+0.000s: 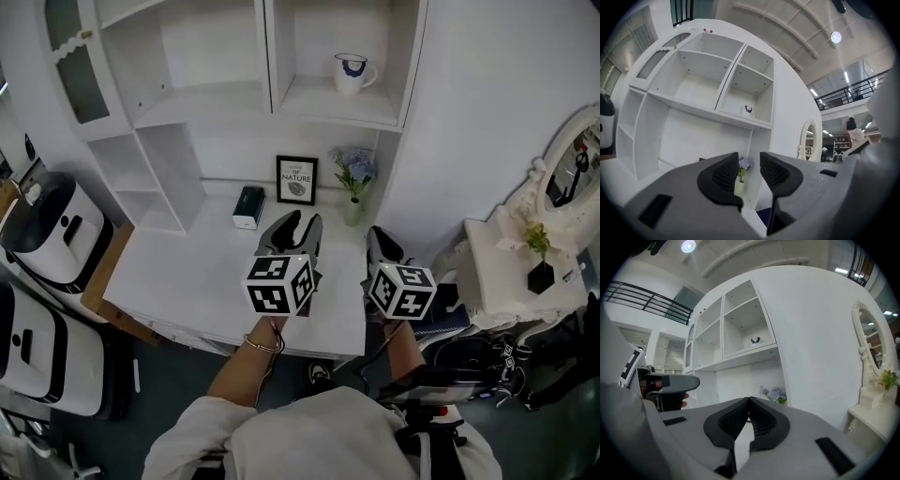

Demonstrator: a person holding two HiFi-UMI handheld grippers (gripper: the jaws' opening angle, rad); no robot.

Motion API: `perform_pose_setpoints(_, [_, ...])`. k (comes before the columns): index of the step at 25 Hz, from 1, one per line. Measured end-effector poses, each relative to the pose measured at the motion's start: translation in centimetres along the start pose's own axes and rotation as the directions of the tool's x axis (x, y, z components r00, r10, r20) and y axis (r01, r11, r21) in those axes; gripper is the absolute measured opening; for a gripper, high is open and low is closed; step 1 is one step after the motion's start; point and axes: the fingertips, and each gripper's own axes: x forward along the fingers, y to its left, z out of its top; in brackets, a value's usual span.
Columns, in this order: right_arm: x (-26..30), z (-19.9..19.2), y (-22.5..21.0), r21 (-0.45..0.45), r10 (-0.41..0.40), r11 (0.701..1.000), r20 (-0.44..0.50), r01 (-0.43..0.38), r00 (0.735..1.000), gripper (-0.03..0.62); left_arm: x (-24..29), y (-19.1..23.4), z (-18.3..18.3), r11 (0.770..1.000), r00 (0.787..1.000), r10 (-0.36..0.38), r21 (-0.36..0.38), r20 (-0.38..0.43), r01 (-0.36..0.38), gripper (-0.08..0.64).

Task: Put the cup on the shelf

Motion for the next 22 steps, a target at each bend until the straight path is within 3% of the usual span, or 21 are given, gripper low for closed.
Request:
perform_pose_setpoints(10, [-2.9, -1.9, 2.3, 0.007, 0.023, 1.0, -0.016, -0.023, 1.0, 0.021, -5.1, -0.4, -3.5, 0.994, 0.994, 0.104, 0.041, -0.019, -0.103, 0.043])
perform_pose_setpoints(13, [-3.5, -2.4, 3.1, 0.002, 0.033, 0.999, -0.022, -0.033, 0.999, 0.021, -6.2, -0.7, -4.3, 0.994, 0.995, 0.101, 0.031, -0.024, -0.101, 0.009])
perform_pose_setpoints(17, [-4.0, -2.6, 3.6, -0.003, 0.047, 0.999, -0.029, -0.047, 0.998, 0.021, -6.9, -1.3, -5.5, 0.996, 0.995, 0.087, -0.01, -0.047, -0.088, 0.008])
perform_pose_setpoints(22, [-4.2, -2.1, 3.0, -0.006, 0.055, 0.998, -0.015, -0.056, 0.998, 0.021, -7.0, -2.0, -5.9, 0.997, 0.995, 0.083, -0.008, -0.05, -0.083, 0.008])
